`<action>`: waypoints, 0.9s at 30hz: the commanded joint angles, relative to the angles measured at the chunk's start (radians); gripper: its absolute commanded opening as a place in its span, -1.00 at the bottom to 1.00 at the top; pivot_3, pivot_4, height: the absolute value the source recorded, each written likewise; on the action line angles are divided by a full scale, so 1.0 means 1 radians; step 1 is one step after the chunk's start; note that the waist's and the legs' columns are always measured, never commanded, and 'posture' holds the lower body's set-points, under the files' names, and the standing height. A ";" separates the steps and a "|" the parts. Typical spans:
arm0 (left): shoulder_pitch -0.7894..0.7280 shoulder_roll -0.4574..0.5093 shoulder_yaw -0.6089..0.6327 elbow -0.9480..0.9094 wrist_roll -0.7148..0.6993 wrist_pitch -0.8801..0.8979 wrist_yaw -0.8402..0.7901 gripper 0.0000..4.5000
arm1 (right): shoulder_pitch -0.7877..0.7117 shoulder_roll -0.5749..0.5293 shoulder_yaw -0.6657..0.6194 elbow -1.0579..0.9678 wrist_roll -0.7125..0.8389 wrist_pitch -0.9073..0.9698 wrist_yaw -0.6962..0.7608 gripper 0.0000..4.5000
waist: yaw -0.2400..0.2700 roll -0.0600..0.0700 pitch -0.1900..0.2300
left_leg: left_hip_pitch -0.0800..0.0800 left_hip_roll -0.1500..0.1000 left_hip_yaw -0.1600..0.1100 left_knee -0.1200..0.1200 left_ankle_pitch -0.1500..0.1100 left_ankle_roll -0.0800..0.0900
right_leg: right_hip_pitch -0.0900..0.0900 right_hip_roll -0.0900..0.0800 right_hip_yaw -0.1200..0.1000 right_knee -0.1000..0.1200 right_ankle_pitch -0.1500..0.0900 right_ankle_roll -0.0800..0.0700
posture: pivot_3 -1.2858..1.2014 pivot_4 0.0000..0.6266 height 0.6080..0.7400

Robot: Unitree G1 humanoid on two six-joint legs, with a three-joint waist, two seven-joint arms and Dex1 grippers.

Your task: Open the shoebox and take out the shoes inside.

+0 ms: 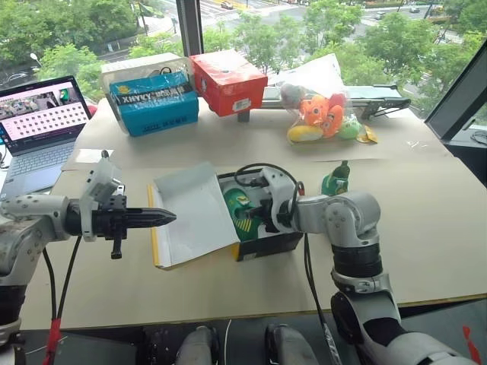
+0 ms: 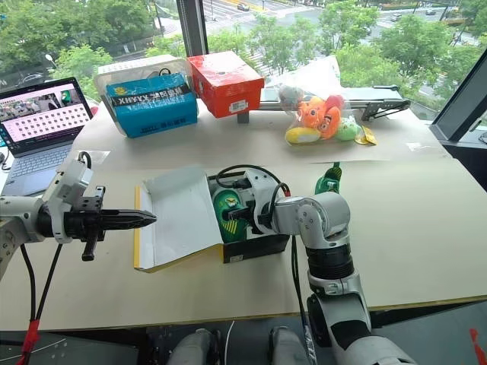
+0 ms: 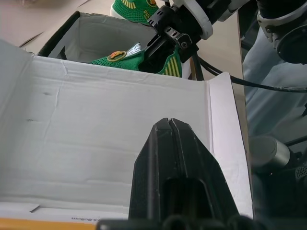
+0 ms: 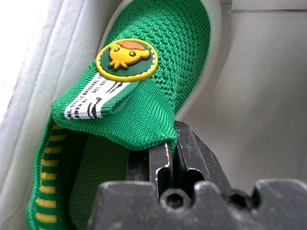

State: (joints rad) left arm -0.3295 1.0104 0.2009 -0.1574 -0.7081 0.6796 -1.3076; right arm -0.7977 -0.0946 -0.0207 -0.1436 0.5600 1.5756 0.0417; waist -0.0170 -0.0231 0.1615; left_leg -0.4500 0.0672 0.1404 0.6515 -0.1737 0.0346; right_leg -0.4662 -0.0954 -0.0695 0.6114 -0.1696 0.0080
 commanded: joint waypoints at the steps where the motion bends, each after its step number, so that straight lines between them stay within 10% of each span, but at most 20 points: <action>1: -0.028 0.015 0.009 0.001 -0.001 -0.006 -0.009 -1.00 | -0.031 0.022 -0.037 -0.041 -0.004 0.019 0.020 -0.97 | -0.001 0.000 0.000 | 0.000 0.000 0.000 0.000 0.000 0.000 | 0.000 0.000 0.000 0.000 0.000 0.000 | 0.03 -0.52 0.99; 12: -0.035 0.020 0.004 0.010 0.005 -0.006 -0.017 -1.00 | -0.125 -0.176 0.151 -0.175 -0.065 -0.011 0.068 -0.97 | -0.001 0.000 0.000 | -0.001 0.000 0.000 0.000 0.000 0.000 | -0.001 0.000 0.000 0.000 -0.002 -0.003 | 0.03 -0.52 0.99; 27: -0.022 0.024 0.012 -0.004 -0.006 0.004 -0.018 -1.00 | -0.110 -0.056 -0.032 -0.101 -0.132 0.003 0.063 -0.97 | 0.000 0.000 0.000 | -0.001 0.000 0.000 0.000 0.000 0.000 | -0.001 0.000 0.000 0.000 0.000 0.000 | 0.03 -0.52 0.99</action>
State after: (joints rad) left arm -0.3458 1.0157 0.1934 -0.1417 -0.7064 0.6814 -1.3200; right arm -0.8564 -0.1512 0.0030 -0.2226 0.4449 1.6059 0.1154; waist -0.0167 -0.0230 0.1617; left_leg -0.4512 0.0668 0.1407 0.6516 -0.1733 0.0342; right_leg -0.4676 -0.0953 -0.0692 0.6117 -0.1693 0.0083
